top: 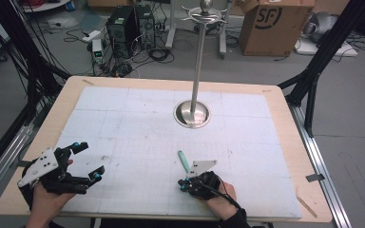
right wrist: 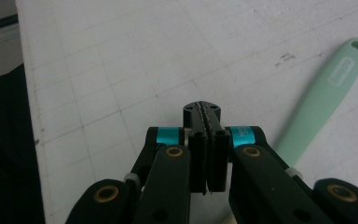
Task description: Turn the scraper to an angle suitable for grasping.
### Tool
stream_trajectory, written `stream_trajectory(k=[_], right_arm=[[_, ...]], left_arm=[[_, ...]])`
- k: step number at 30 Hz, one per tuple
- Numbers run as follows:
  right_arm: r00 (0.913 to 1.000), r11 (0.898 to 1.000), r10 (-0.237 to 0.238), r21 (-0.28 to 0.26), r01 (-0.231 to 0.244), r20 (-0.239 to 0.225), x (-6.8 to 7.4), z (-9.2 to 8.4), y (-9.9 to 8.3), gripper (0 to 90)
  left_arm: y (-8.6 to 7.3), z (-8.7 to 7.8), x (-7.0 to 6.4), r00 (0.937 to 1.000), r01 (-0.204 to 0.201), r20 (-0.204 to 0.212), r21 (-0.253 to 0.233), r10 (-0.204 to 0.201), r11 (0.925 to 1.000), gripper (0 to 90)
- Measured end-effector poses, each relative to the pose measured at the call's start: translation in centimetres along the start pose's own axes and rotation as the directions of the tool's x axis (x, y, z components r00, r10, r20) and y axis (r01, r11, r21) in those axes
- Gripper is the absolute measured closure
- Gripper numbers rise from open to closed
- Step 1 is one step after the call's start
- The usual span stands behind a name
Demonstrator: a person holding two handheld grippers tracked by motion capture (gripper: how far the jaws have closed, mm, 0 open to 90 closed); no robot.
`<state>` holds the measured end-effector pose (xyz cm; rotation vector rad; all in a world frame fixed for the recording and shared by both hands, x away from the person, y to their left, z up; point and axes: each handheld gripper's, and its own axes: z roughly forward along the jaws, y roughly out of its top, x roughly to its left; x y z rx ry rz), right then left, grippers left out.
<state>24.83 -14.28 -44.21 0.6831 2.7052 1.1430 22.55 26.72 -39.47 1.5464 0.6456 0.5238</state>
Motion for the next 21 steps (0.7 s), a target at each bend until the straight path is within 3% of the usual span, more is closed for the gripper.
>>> stream_trajectory(k=[2, 7, 13, 21], right_arm=[[0.9992, 0.999, 0.034, -0.012, -0.035, -0.020, -0.2, -0.2, -0.5, 89.9], [0.9986, 0.999, 0.039, -0.003, -0.039, -0.035, -0.7, -0.9, -1.0, 90.0], [0.9994, 0.999, 0.035, 0.001, -0.035, -0.002, -1.3, -2.0, -2.0, 90.0], [0.9987, 0.999, 0.051, 0.009, -0.051, 0.004, -3.1, -3.5, -3.2, 90.0]], left_arm=[[0.0, 0.0, 0.1, 1.0000, 0.005, 0.001, 0.000, -0.005, 1.0000, 1.8], [-0.1, -0.1, 0.2, 1.0000, 0.006, -0.003, 0.000, -0.006, 1.0000, 1.8], [-0.2, 0.1, 0.1, 1.0000, 0.007, 0.004, 0.005, -0.007, 1.0000, 1.8], [-0.3, 0.2, 0.2, 0.9999, 0.011, -0.001, 0.008, -0.011, 0.9999, 1.8]])
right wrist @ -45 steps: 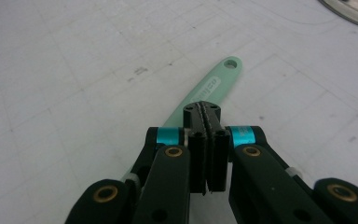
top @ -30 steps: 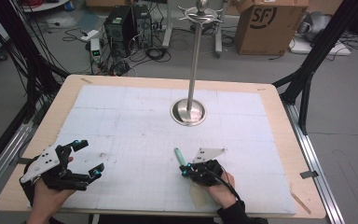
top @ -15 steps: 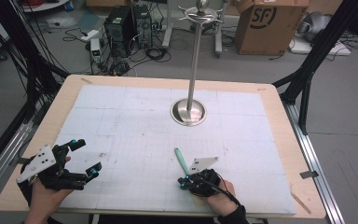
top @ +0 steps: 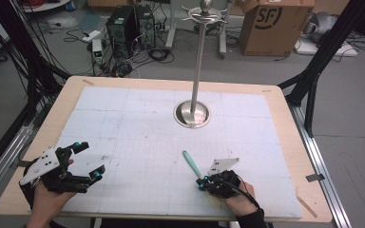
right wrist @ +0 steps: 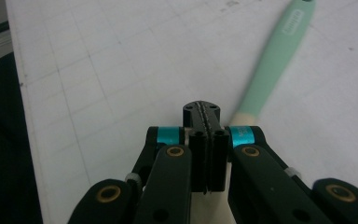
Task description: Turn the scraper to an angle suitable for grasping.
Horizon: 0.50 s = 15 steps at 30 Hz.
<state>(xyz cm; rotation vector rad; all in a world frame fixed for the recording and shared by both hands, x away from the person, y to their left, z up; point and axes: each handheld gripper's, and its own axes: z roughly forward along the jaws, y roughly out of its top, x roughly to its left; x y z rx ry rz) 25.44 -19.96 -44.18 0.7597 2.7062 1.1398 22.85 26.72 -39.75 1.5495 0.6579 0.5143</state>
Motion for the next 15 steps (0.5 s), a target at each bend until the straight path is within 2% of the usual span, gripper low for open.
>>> stream_trajectory(k=[5, 8, 9, 10, 12, 13, 14, 15], right_arm=[[0.9996, 1.000, 0.023, 0.011, -0.023, 0.017, -1.1, -1.1, -0.8, 90.0], [0.9983, 1.000, 0.021, 0.014, -0.022, 0.055, -2.1, -1.9, -1.4, 90.0], [0.9983, 1.000, 0.021, 0.014, -0.022, 0.055, -2.1, -1.9, -1.4, 90.0], [0.9958, 1.000, 0.024, 0.012, -0.025, 0.088, -2.7, -2.5, -1.8, 90.0], [0.9953, 1.000, 0.022, 0.007, -0.023, 0.094, -2.9, -2.6, -2.0, 90.0], [0.9941, 1.000, -0.020, 0.008, 0.019, 0.107, -2.7, -2.6, -2.0, 90.0], [0.9919, 0.999, -0.033, 0.006, 0.032, 0.122, -2.6, -2.6, -1.8, 90.0], [0.9919, 0.999, -0.033, -0.026, 0.036, 0.122, -2.6, -2.6, -1.6, 90.0]], left_arm=[[-0.1, 0.0, 0.1, 1.0000, 0.002, 0.002, 0.001, -0.002, 1.0000, 1.8], [-0.1, 0.0, 0.1, 1.0000, 0.003, 0.000, 0.001, -0.003, 1.0000, 1.8], [-0.1, 0.0, 0.1, 1.0000, 0.002, -0.001, 0.002, -0.002, 1.0000, 1.8], [-0.1, -0.1, 0.1, 1.0000, 0.001, -0.001, 0.004, -0.001, 1.0000, 1.8], [-0.1, -0.1, 0.1, 1.0000, 0.004, -0.001, 0.006, -0.004, 1.0000, 1.8], [-0.2, 0.0, 0.2, 1.0000, 0.004, -0.006, 0.008, -0.004, 1.0000, 1.8], [-0.2, 0.0, 0.2, 1.0000, 0.004, -0.006, 0.008, -0.004, 1.0000, 1.8], [-0.2, 0.1, 0.2, 1.0000, 0.003, -0.004, 0.011, -0.002, 0.9999, 1.7]])
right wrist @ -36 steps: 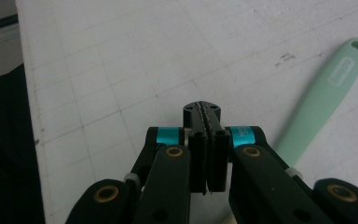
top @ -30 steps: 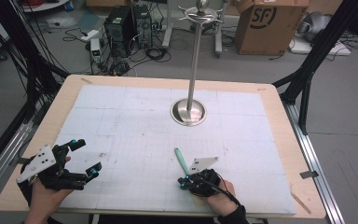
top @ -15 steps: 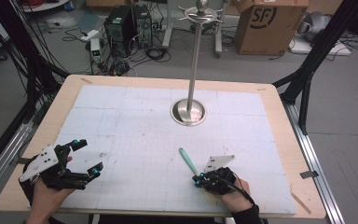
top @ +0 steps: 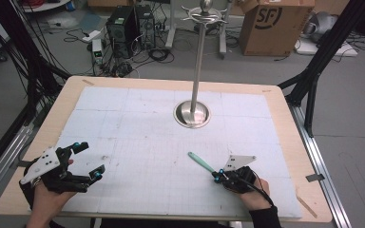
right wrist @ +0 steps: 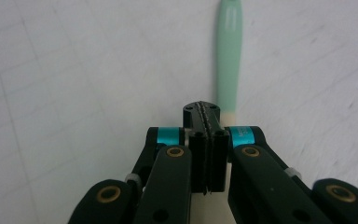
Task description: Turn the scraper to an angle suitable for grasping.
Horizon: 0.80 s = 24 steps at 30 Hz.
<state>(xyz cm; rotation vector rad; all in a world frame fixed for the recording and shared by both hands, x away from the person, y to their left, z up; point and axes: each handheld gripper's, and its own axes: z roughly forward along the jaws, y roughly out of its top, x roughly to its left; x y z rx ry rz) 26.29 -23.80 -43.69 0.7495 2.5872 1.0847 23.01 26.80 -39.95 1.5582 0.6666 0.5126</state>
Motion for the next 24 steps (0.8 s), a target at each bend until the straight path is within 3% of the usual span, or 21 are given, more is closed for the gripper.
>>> stream_trajectory(k=[2, 4, 6, 9, 14, 18, 23, 24], right_arm=[[0.9997, 0.998, 0.014, -0.061, -0.013, 0.017, -0.4, 0.1, 0.5, 90.0], [0.9983, 0.996, 0.043, -0.079, -0.040, 0.040, -1.1, 0.5, 1.0, 90.0], [0.9959, 0.996, 0.065, -0.073, -0.060, 0.064, -1.8, 1.2, 1.4, 90.0], [0.9937, 0.992, 0.097, -0.083, -0.092, 0.056, -2.4, 2.2, 1.9, 90.0], [0.9921, 0.995, 0.101, -0.030, -0.099, 0.075, -2.9, 3.6, 2.6, 90.0], [0.9948, 0.995, 0.097, -0.029, -0.096, 0.031, -3.1, 4.1, 2.8, 90.0], [0.9975, 0.998, 0.059, -0.021, -0.060, -0.040, -2.2, 4.6, 3.2, 90.0], [0.9981, 0.999, 0.049, -0.015, -0.049, -0.038, -2.0, 4.6, 3.3, 90.0]], left_arm=[[-0.1, 0.1, -0.1, 1.0000, -0.002, -0.001, 0.004, 0.002, 1.0000, 1.8], [-0.1, 0.1, -0.1, 1.0000, 0.000, -0.002, 0.003, 0.000, 1.0000, 1.8], [0.0, 0.1, -0.2, 1.0000, 0.000, 0.001, 0.002, 0.000, 1.0000, 1.8], [0.0, 0.1, -0.2, 1.0000, -0.002, 0.000, 0.003, 0.002, 1.0000, 1.8], [-0.1, 0.0, -0.2, 1.0000, -0.003, -0.003, 0.004, 0.003, 1.0000, 1.7], [-0.2, 0.0, -0.2, 1.0000, -0.003, -0.004, 0.009, 0.003, 1.0000, 1.8], [-0.1, -0.1, -0.2, 1.0000, -0.006, -0.005, 0.006, 0.006, 1.0000, 1.7], [-0.1, -0.1, -0.2, 1.0000, -0.006, -0.005, 0.006, 0.006, 1.0000, 1.8]])
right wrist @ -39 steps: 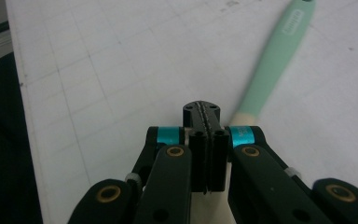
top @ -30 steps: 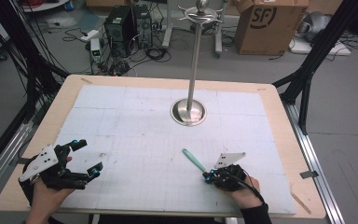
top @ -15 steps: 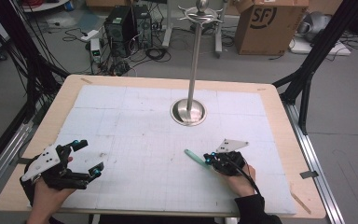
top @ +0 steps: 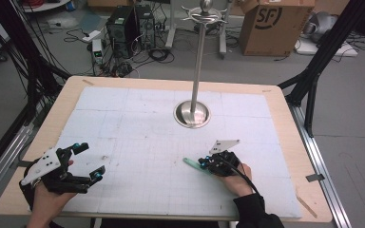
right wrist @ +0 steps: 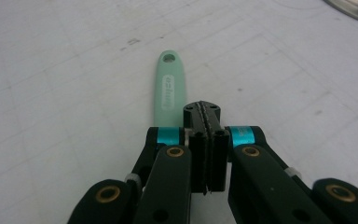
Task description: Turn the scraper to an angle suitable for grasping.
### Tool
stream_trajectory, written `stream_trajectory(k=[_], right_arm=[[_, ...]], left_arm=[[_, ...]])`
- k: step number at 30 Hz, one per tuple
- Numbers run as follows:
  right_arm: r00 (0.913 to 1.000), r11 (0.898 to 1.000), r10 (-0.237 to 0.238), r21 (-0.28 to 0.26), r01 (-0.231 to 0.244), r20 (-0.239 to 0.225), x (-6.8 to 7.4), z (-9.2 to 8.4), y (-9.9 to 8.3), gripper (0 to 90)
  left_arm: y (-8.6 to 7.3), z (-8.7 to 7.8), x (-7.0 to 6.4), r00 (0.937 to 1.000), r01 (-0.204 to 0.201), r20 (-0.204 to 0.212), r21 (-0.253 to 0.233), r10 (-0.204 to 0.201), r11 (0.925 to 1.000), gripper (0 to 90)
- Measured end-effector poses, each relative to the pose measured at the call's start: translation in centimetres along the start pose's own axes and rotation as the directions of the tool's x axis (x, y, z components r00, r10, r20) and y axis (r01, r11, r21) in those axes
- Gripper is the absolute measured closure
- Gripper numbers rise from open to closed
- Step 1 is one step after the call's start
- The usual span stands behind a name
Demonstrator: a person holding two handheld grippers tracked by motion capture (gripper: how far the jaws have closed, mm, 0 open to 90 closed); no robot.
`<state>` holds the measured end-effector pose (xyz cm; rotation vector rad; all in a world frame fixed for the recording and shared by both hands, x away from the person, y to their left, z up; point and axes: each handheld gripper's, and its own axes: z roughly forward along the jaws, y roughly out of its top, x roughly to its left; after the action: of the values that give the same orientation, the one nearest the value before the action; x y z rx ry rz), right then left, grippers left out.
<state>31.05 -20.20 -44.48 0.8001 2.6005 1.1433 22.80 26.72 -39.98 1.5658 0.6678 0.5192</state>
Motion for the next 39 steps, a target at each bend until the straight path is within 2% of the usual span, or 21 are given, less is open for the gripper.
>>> stream_trajectory(k=[1, 7, 12, 17, 19, 20, 21, 23, 25, 28, 29, 30, 31, 32, 33, 34, 35, 36, 37, 38, 39], right_arm=[[0.9999, 1.000, -0.010, 0.006, 0.010, -0.002, 0.1, 0.0, 0.1, 90.0], [0.9951, 0.999, -0.048, 0.021, 0.050, -0.086, 1.2, 0.4, 0.5, 90.0], [0.9943, 0.998, -0.053, 0.019, 0.055, -0.092, 1.2, 0.2, 0.5, 89.3], [0.9907, 0.995, -0.050, -0.093, 0.038, -0.127, 1.0, -1.9, 0.7, 84.8], [0.9908, 0.990, -0.060, -0.130, 0.044, -0.121, 1.0, -3.0, 0.8, 80.6], [0.9908, 0.990, -0.060, -0.130, 0.044, -0.121, 1.0, -3.0, 0.8, 80.6], [0.9906, 0.986, -0.065, -0.158, 0.045, -0.121, 1.0, -4.1, 0.7, 74.0], [0.9897, 0.981, -0.074, -0.187, 0.050, -0.122, 1.0, -5.1, 0.6, 68.1], [0.9878, 0.978, -0.086, -0.202, 0.058, -0.130, 0.9, -5.8, 0.4, 57.7], [0.9835, 0.983, -0.072, -0.179, 0.042, -0.166, 0.6, -6.3, 0.1, 36.0], [0.9835, 0.983, -0.072, -0.179, 0.042, -0.166, 0.6, -6.3, 0.1, 36.0], [0.9849, 0.986, -0.079, -0.161, 0.054, -0.154, 0.6, -6.3, -0.1, 27.7], [0.9849, 0.986, -0.079, -0.161, 0.054, -0.154, 0.6, -6.3, -0.1, 27.7], [0.9861, 0.985, -0.084, -0.164, 0.060, -0.144, 0.5, -6.3, -0.1, 17.1], [0.9861, 0.985, -0.084, -0.164, 0.060, -0.144, 0.5, -6.3, -0.1, 17.1], [0.9881, 0.985, -0.078, -0.165, 0.055, -0.133, 0.6, -6.4, -0.2, 13.7], [0.9918, 0.987, -0.070, -0.153, 0.054, -0.107, 0.7, -6.6, -0.2, 0.3], [0.9942, 0.989, -0.064, -0.137, 0.052, -0.086, 0.7, -6.7, -0.2, 0.0], [0.9942, 0.989, -0.064, -0.137, 0.052, -0.086, 0.7, -6.7, -0.2, 0.0], [0.9980, 0.991, -0.054, -0.125, 0.050, -0.031, 0.7, -7.0, -0.2, 0.0], [0.9989, 0.990, -0.046, -0.132, 0.044, -0.014, 0.7, -7.2, -0.3, 0.0]], left_arm=[[0.0, 0.0, 0.0, 1.0000, -0.001, 0.005, 0.000, 0.001, 1.0000, 1.8], [0.0, 0.2, 0.1, 0.9999, 0.003, 0.010, 0.004, -0.003, 1.0000, 1.8], [-0.1, 0.4, 0.1, 0.9999, 0.001, 0.016, 0.016, -0.001, 0.9999, 1.8], [0.0, 0.3, 0.1, 0.9998, 0.001, 0.019, 0.011, -0.001, 0.9999, 1.8], [0.0, 0.3, 0.1, 0.9998, 0.002, 0.020, 0.011, -0.002, 0.9999, 1.8], [0.0, 0.3, 0.1, 0.9998, 0.004, 0.021, 0.009, -0.004, 1.0000, 1.8], [0.0, 0.3, 0.2, 0.9998, 0.008, 0.020, 0.006, -0.008, 0.9999, 1.8], [0.0, 0.4, 0.3, 0.9998, 0.008, 0.019, 0.005, -0.008, 1.0000, 1.8], [0.0, 0.4, 0.3, 0.9996, 0.006, 0.026, 0.007, -0.006, 1.0000, 1.8], [-0.1, 0.6, 0.2, 0.9994, 0.004, 0.033, 0.015, -0.005, 0.9999, 1.8], [-0.2, 0.7, 0.2, 0.9993, 0.007, 0.035, 0.015, -0.008, 0.9999, 1.8], [-0.2, 0.7, 0.3, 0.9993, 0.007, 0.035, 0.019, -0.007, 0.9998, 1.7], [-0.2, 0.7, 0.3, 0.9995, 0.007, 0.032, 0.019, -0.008, 0.9998, 1.7], [-0.2, 0.6, 0.4, 0.9995, 0.007, 0.032, 0.018, -0.008, 0.9998, 1.8], [-0.2, 0.6, 0.4, 0.9995, 0.011, 0.030, 0.015, -0.011, 0.9998, 1.8], [-0.2, 0.6, 0.4, 0.9995, 0.009, 0.029, 0.013, -0.010, 0.9999, 1.8], [-0.1, 0.5, 0.5, 0.9996, 0.011, 0.027, 0.012, -0.011, 0.9999, 1.8], [-0.1, 0.5, 0.5, 0.9997, 0.007, 0.025, 0.012, -0.007, 0.9999, 1.8], [-0.1, 0.4, 0.5, 0.9996, 0.010, 0.026, 0.009, -0.010, 0.9999, 1.8], [-0.1, 0.4, 0.5, 0.9997, 0.008, 0.023, 0.008, -0.009, 0.9999, 1.8], [-0.1, 0.4, 0.4, 0.9997, 0.012, 0.023, 0.008, -0.012, 0.9999, 1.8]])
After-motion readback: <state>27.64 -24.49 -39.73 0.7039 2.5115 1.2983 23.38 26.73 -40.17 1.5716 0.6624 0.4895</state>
